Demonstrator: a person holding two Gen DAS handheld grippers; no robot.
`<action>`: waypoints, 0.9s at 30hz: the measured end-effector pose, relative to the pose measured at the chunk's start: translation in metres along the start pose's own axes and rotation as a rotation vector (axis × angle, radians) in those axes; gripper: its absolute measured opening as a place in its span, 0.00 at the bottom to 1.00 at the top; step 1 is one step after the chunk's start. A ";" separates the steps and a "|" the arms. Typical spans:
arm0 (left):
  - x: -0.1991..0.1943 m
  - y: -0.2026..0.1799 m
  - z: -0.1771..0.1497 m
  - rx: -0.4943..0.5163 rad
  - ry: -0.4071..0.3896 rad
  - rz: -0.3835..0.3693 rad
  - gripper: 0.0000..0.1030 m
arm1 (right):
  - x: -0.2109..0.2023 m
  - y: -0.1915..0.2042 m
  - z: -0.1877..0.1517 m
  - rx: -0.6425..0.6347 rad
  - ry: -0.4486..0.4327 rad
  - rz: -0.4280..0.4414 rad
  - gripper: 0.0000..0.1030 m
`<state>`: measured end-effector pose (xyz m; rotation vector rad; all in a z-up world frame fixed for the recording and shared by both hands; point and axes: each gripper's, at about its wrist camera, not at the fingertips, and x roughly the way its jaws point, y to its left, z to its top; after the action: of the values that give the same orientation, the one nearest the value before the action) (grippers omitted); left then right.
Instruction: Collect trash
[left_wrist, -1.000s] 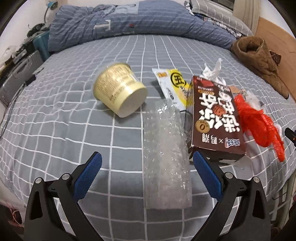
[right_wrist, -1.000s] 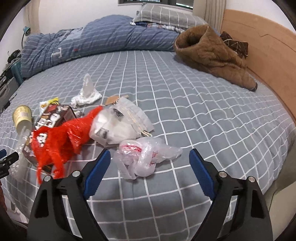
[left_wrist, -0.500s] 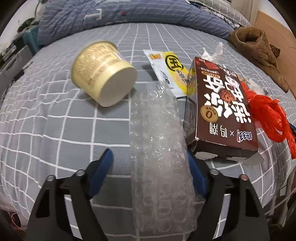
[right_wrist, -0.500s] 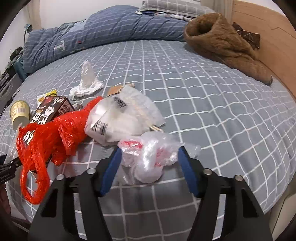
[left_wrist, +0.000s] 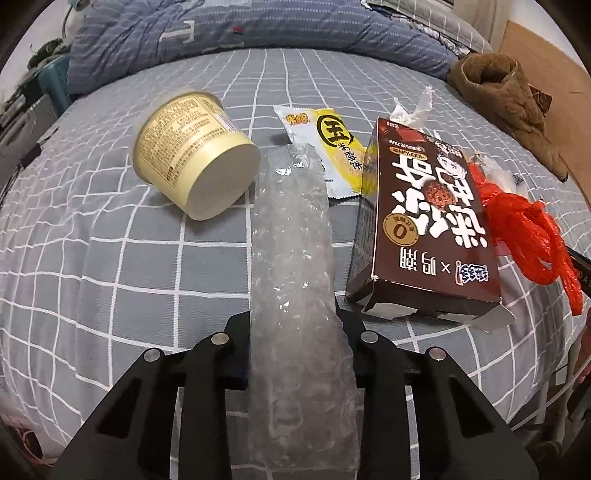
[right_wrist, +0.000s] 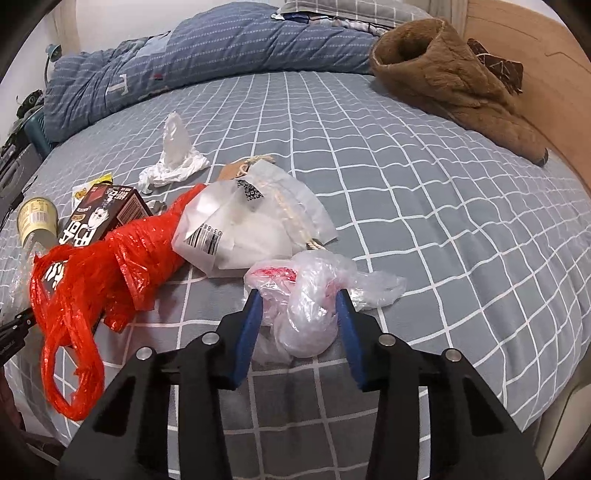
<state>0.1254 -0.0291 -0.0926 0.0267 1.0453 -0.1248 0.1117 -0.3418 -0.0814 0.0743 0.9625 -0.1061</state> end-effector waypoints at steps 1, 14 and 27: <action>-0.002 -0.001 -0.001 0.002 -0.003 0.000 0.29 | -0.001 0.000 0.000 -0.001 -0.002 -0.002 0.37; -0.034 0.001 -0.005 0.011 -0.047 0.015 0.29 | -0.034 0.001 -0.007 0.024 -0.034 -0.009 0.36; -0.075 0.002 -0.008 -0.012 -0.085 0.009 0.29 | -0.077 0.011 -0.015 0.013 -0.068 -0.015 0.36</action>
<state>0.0813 -0.0192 -0.0317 0.0154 0.9605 -0.1109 0.0574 -0.3252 -0.0265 0.0749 0.8942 -0.1281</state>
